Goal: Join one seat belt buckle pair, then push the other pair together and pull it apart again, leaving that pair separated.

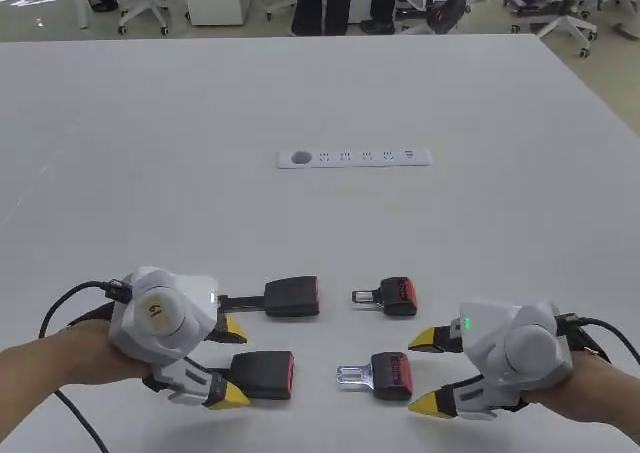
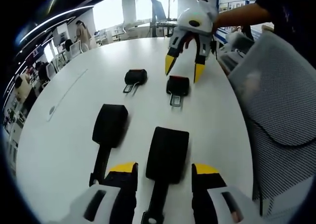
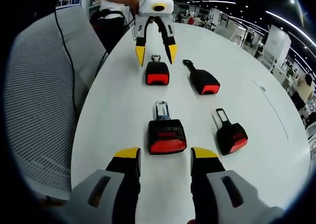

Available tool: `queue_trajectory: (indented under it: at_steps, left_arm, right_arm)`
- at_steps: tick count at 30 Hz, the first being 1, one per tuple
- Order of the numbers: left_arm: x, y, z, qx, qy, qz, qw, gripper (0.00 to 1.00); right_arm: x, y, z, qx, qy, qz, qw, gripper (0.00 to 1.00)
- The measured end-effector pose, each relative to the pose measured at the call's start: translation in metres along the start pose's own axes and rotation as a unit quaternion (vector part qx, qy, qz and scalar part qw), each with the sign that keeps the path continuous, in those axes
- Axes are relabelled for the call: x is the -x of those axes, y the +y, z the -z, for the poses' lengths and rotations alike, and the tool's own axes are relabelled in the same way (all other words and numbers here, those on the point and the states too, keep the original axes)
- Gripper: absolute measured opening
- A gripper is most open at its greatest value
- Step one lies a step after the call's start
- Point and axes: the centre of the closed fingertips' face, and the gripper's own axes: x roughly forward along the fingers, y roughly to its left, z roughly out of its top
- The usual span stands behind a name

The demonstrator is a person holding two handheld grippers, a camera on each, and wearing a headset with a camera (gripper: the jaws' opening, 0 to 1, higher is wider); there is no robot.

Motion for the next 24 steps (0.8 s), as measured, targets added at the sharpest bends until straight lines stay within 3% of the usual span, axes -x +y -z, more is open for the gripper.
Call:
queue_trajectory:
  at_steps: [7, 14, 24]
  left_arm:
    - [-0.008, -0.001, 0.007, 0.002, 0.014, 0.015, 0.9998, 0.36]
    - [-0.011, 0.003, 0.011, 0.002, 0.022, 0.013, 0.9997, 0.34]
    - [-0.010, 0.000, 0.009, -0.001, 0.026, 0.009, 0.9996, 0.33]
  right_arm:
    - [-0.010, -0.003, 0.003, -0.003, 0.006, -0.009, 0.9999, 0.34]
    - [-0.014, -0.006, 0.003, -0.006, 0.009, -0.008, 0.9999, 0.32]
    - [-0.013, -0.004, 0.002, -0.002, 0.011, -0.009, 0.9999, 0.32]
